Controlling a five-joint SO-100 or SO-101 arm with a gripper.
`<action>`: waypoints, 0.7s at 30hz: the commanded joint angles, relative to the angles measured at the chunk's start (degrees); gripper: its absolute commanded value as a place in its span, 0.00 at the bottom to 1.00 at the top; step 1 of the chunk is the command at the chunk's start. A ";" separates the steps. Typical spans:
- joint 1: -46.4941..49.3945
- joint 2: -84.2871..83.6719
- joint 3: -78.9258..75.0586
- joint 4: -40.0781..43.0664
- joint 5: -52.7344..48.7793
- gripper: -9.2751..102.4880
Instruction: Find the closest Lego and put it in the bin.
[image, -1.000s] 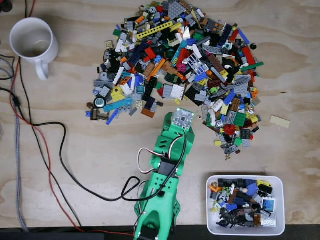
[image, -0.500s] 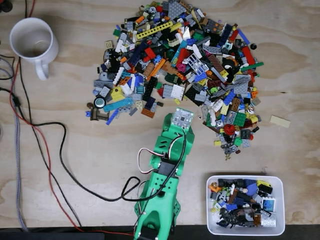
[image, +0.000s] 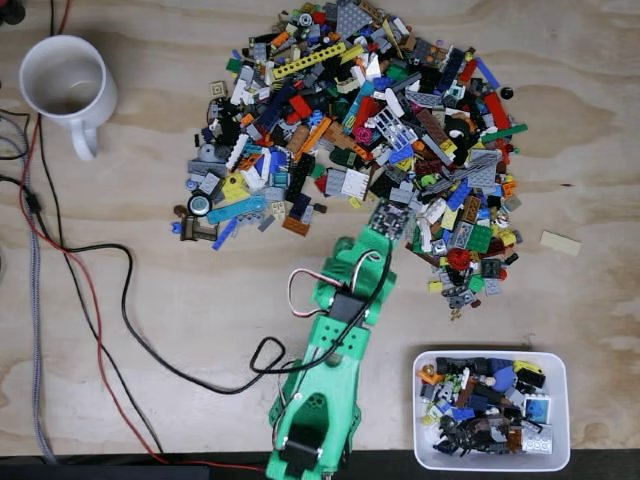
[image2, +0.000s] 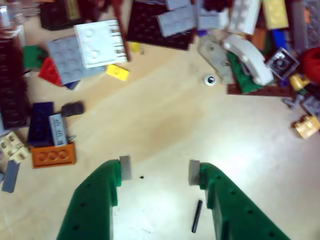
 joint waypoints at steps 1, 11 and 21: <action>4.48 -14.06 -17.84 9.23 8.88 0.24; 18.02 -43.51 -34.01 14.85 25.14 0.24; 20.04 -50.71 -39.29 8.88 41.48 0.23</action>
